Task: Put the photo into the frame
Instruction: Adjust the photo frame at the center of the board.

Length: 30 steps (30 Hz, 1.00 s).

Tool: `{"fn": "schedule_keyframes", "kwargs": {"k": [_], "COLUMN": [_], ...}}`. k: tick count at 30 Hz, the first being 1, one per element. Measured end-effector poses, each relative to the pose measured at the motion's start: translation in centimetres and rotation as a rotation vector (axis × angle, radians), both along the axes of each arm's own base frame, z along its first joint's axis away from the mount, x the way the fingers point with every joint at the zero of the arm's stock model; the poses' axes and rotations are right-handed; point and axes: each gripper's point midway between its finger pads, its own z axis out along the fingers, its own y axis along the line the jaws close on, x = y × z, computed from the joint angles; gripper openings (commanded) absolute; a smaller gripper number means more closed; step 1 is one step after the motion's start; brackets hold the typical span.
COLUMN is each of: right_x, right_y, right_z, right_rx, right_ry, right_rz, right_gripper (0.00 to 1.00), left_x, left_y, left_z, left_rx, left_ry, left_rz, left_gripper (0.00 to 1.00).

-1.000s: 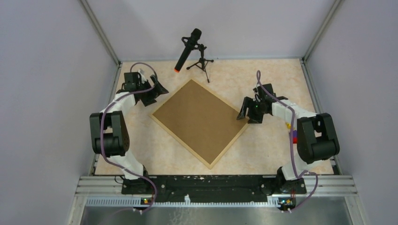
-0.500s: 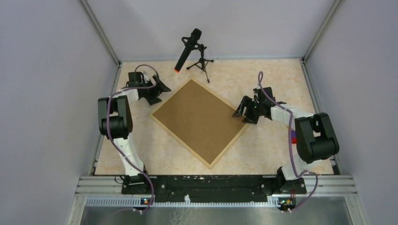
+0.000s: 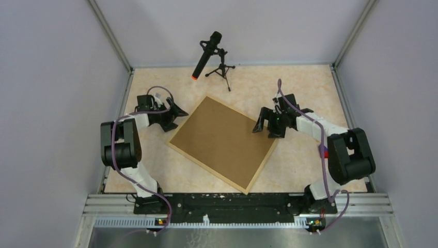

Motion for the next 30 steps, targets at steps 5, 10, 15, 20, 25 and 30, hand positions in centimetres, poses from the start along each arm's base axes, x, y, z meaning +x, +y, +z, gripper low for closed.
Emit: {"fn": "schedule_keyframes", "kwargs": {"k": [5, 10, 15, 20, 25, 30], "right_x": [-3.7, -8.5, -11.3, -10.9, -10.5, -9.5], "right_y": [-2.5, -3.7, -4.3, -4.6, -4.7, -4.9], "right_z": [1.0, 0.2, -0.5, -0.1, -0.9, -1.2], "right_rx": [-0.015, -0.003, -0.011, -0.021, -0.020, -0.027], "right_ry": [0.048, 0.133, 0.206, 0.175, 0.177, 0.166], "right_rz": [0.006, -0.008, -0.035, -0.073, -0.114, -0.169], "right_gripper": [0.83, 0.73, 0.70, 0.70, 0.70, 0.70], "left_x": [-4.8, -8.3, -8.5, -8.5, -8.5, -8.5], "left_y": [-1.1, -2.0, -2.0, -2.0, -1.9, -1.9], "left_z": [-0.2, -0.3, -0.3, -0.3, -0.4, -0.4], "left_rx": [-0.064, -0.114, -0.114, -0.112, -0.120, -0.136], "left_ry": [0.053, 0.112, 0.117, 0.114, 0.114, 0.112], "left_rz": [-0.008, -0.002, 0.000, -0.004, -0.009, -0.018], "left_gripper": [0.98, 0.98, 0.98, 0.98, 0.98, 0.98]}}
